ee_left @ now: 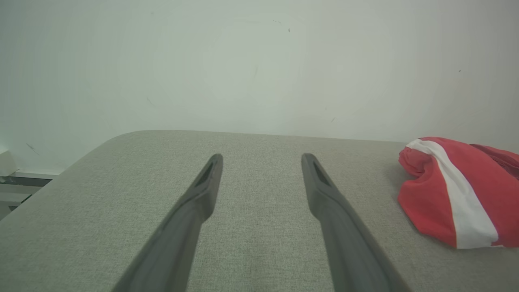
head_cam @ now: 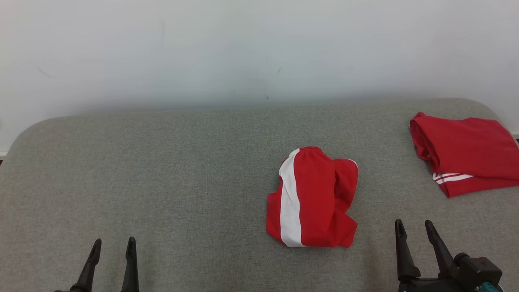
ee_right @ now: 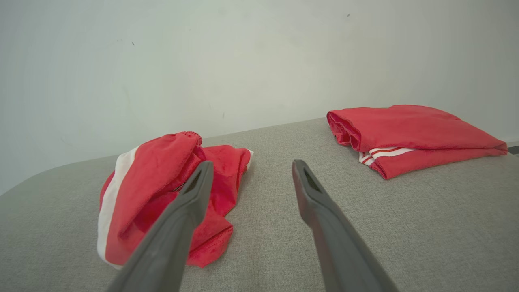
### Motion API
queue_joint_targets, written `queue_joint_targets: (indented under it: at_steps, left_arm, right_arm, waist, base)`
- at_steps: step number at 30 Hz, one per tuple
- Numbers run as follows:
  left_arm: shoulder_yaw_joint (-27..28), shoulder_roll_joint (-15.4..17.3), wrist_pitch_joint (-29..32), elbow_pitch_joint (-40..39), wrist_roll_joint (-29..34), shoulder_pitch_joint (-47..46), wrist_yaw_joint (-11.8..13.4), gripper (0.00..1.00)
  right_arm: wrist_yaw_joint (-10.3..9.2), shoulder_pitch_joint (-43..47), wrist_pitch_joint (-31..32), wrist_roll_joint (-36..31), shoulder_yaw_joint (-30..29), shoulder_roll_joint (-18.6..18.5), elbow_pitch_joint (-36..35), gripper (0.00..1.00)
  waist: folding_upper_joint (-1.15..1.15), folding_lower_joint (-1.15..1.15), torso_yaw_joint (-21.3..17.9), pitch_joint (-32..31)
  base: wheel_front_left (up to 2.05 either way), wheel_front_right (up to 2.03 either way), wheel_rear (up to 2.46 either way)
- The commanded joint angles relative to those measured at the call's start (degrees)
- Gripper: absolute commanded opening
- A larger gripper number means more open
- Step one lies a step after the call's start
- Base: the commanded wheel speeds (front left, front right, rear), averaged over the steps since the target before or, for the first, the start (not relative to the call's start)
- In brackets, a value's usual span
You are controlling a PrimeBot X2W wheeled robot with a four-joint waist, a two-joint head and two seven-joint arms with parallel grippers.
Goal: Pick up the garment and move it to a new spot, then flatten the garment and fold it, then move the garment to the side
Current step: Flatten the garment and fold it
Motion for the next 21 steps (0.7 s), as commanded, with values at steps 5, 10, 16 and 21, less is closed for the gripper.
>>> queue_joint_targets:
  at_steps: [5,10,16,21]
  left_arm:
    - [0.21,-0.20,-0.17,0.25,0.32,0.59,-0.08,1.00]
    - [0.01,-0.01,-0.17,0.33,0.12,0.43,-0.09,1.00]
    - [0.11,0.20,-0.17,0.62,-0.07,0.18,-0.10,1.00]
    - [-1.40,1.79,-0.17,1.32,-0.34,-3.80,-0.10,1.00]
  right_arm:
    - [-0.15,-0.13,-0.13,-0.14,0.29,-0.01,-0.02,1.00]
    - [-0.15,-0.11,-0.18,-0.26,0.38,-0.01,-0.19,1.00]
    - [-0.15,-0.23,-0.17,-0.35,0.50,-0.01,-0.32,1.00]
    - [-0.15,-0.63,-0.20,-0.20,0.71,-0.01,-0.31,1.00]
  waist:
    - [0.00,0.00,-0.04,-0.03]
    - [0.00,0.00,0.03,0.00]
    - [0.00,0.00,0.03,0.21]
    - [0.00,0.00,-0.72,1.12]
  base:
    - [0.00,0.00,0.00]
    - [0.00,0.00,0.00]
    - [0.00,0.00,0.00]
    - [0.00,0.00,0.00]
